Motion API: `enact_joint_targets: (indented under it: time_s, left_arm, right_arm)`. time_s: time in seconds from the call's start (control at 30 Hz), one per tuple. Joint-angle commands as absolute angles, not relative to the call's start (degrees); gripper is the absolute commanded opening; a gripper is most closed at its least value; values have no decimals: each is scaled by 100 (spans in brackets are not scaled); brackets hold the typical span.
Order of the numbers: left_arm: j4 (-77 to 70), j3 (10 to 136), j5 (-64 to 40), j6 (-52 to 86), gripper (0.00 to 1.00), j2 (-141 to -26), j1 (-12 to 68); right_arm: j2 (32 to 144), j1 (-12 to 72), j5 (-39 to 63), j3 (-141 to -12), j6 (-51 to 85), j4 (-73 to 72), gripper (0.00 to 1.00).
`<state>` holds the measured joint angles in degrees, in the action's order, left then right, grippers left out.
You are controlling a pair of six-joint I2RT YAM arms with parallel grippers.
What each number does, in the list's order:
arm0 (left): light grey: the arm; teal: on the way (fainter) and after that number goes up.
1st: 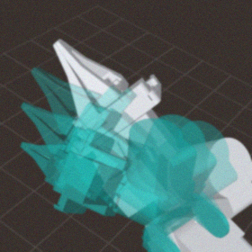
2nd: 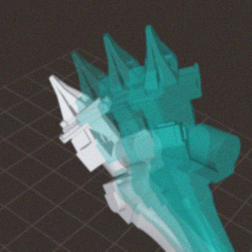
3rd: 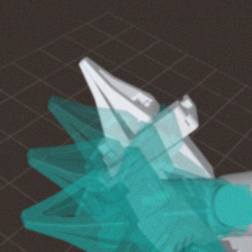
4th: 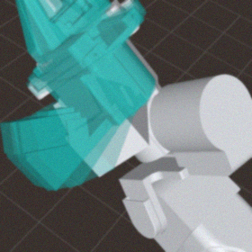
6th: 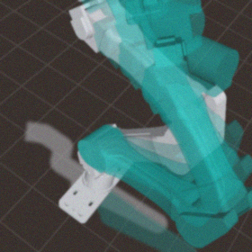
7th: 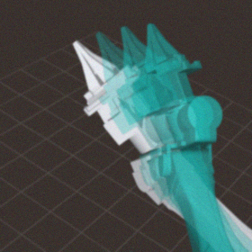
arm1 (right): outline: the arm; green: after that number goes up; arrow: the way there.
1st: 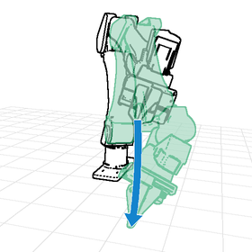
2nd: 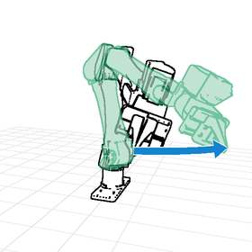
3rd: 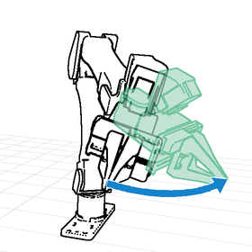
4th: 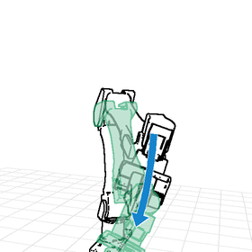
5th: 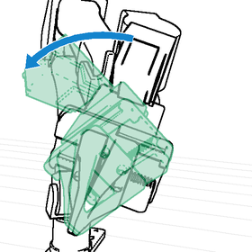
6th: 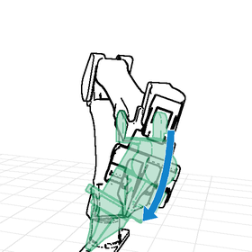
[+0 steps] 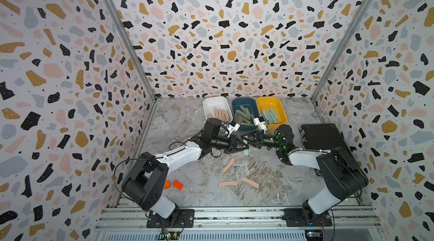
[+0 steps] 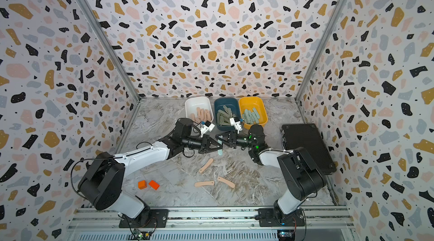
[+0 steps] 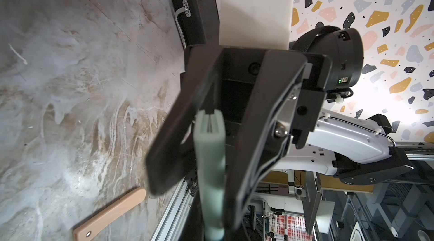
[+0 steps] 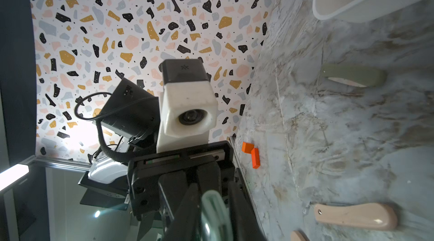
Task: Place the fruit knives into the storage box by color
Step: Pick up the fruit knife from the center of the board, then place the fruit knife in the storage box.
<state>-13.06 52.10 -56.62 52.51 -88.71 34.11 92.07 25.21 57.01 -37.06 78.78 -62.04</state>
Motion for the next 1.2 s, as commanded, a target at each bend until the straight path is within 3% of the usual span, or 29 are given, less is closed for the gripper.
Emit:
enact_joint_targets:
  time_s: [0.0, 0.13, 0.17, 0.27, 0.3, 0.33, 0.47, 0.67, 0.93, 1.17]
  left_arm:
    - [-1555, 5159, -5757, 5264, 0, -8785, 3375]
    - [-1420, 5188, -5740, 5230, 2, -8811, 3375]
    - [-1356, 5198, -5719, 5213, 15, -8799, 3375]
    - [-723, 5316, -5580, 4954, 75, -8735, 3315]
    - [-290, 5415, -5475, 4675, 91, -8696, 3260]
    - [73, 5507, -5391, 4478, 98, -8660, 3208]
    - [2032, 6068, -4808, 3538, 99, -8615, 2941]
    - [4244, 7030, -3337, 2537, 99, -8956, 2786]
    - [4957, 7422, -2465, 2117, 99, -9399, 2784]
    - [5073, 7455, -2270, 1955, 99, -9638, 2801]
  right_arm:
    - [9114, 2540, 5802, -3953, 8047, -6666, 13]
    - [9136, 2540, 5830, -4085, 8015, -6481, 2]
    - [9124, 2535, 5844, -4139, 7901, -6258, 1]
    - [9015, 2450, 5836, -4402, 7120, -5023, 0]
    - [8969, 2369, 5782, -4550, 6676, -4309, 0]
    - [8937, 2269, 5703, -4700, 6280, -3640, 0]
    - [9012, 1801, 4879, -5724, 4361, -681, 0]
    - [9998, 1257, 2947, -7693, 2629, 1964, 0]
    - [11753, 974, 617, -10273, 1251, 3621, 0]
    - [13171, 896, 473, -12135, 839, 4364, 4]
